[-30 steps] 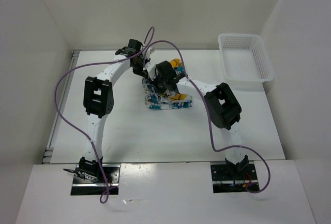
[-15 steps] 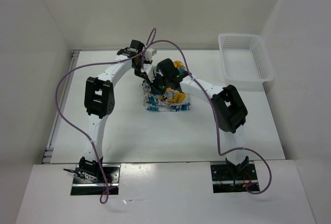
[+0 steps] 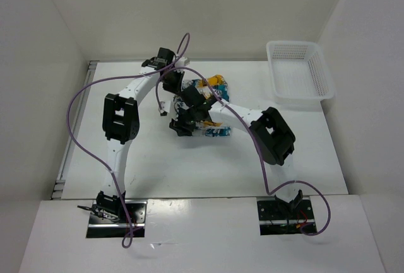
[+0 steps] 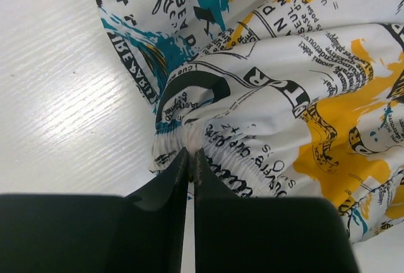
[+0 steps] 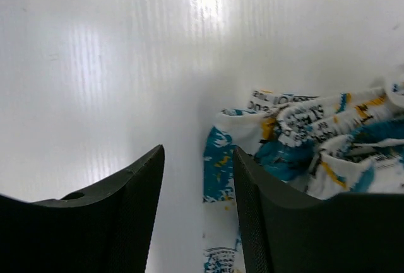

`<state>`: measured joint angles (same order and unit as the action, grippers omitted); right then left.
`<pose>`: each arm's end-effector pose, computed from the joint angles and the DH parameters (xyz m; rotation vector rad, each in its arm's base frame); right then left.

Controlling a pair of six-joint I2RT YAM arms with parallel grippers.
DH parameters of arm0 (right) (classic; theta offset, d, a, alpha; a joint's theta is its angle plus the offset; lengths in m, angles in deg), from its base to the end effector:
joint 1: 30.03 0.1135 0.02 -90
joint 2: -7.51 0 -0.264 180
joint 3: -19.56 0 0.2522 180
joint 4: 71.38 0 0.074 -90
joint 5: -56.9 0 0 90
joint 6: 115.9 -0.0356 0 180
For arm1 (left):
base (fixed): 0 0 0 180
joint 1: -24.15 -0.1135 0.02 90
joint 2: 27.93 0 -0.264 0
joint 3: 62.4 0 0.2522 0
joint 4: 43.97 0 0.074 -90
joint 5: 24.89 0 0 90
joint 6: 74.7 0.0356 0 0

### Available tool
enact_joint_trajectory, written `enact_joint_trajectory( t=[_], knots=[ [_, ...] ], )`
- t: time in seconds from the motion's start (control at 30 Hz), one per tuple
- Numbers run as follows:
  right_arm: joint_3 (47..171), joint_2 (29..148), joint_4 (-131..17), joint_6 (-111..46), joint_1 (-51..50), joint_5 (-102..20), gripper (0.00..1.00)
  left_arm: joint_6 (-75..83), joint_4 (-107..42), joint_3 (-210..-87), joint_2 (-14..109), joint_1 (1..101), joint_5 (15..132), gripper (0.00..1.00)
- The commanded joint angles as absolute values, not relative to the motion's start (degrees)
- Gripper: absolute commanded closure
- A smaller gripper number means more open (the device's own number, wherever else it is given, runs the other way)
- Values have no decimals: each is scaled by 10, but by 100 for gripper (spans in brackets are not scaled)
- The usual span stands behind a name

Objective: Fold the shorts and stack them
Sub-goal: Fold the shorts

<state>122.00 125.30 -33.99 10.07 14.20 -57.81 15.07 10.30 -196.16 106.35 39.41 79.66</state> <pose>0.3125 0.3250 0.1957 -1.7244 1.7656 0.5975 0.4984 -0.1452 0.2116 0.4331 2.4986 -0.4289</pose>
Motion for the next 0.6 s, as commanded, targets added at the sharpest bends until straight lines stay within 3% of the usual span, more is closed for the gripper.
enact_joint_trajectory(
  t=[0.0,0.03,0.07,0.1,0.2,0.33,0.57],
  knots=[
    [1246,1219,-327,96,144,-601,47,153,81,-1983,1068,391,789,91],
    [1252,1212,-327,87,144,-593,47,153,86,-1989,1068,391,789,87],
    [1262,1193,-327,69,144,-593,47,153,86,-1989,1060,391,796,66],
    [1267,1183,-327,55,138,-598,47,153,86,-1989,1055,391,803,57],
    [1274,1149,-342,-16,116,-607,47,153,92,-1996,1033,391,803,40],
    [1246,1118,-358,-82,57,-598,47,153,98,-1989,994,391,803,30],
    [1138,1118,-435,-132,-26,-462,65,153,85,-1825,875,434,803,32]
  ],
)
